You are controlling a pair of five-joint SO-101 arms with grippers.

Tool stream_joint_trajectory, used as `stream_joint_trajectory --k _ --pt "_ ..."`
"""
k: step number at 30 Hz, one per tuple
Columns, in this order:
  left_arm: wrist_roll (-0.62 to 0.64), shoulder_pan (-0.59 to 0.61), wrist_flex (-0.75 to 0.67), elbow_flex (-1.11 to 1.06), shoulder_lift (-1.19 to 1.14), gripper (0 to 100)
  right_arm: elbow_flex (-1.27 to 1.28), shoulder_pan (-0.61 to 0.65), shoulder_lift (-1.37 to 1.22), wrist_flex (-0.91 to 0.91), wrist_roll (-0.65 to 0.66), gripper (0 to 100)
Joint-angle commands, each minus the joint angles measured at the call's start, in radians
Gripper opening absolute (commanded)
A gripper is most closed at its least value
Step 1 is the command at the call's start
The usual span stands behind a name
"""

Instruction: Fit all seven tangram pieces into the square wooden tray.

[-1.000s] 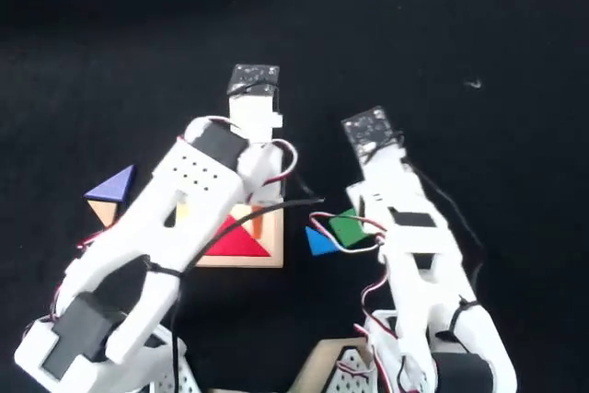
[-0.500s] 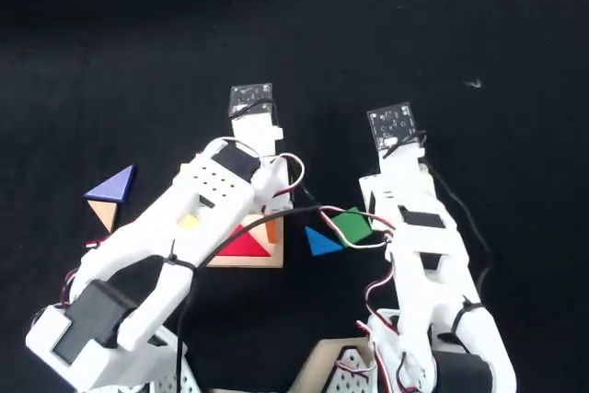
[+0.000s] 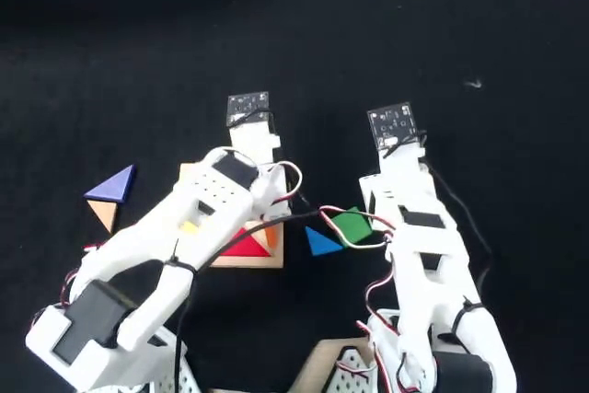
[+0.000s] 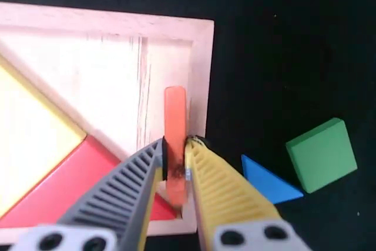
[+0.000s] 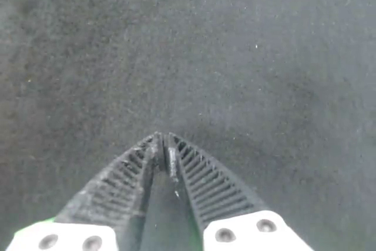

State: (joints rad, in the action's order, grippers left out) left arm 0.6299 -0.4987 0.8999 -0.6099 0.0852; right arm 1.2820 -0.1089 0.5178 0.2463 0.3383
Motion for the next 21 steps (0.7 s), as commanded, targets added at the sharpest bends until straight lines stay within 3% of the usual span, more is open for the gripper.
stream_joint_trajectory --k 1,21 --pt "0.002 -0.013 -0.084 -0.031 0.009 4 -0.058 -0.018 0.035 -0.020 -0.006 1.2" --pt "-0.041 -0.002 -0.078 -0.044 0.017 12 -0.058 -0.018 0.035 -0.018 -0.003 1.2"
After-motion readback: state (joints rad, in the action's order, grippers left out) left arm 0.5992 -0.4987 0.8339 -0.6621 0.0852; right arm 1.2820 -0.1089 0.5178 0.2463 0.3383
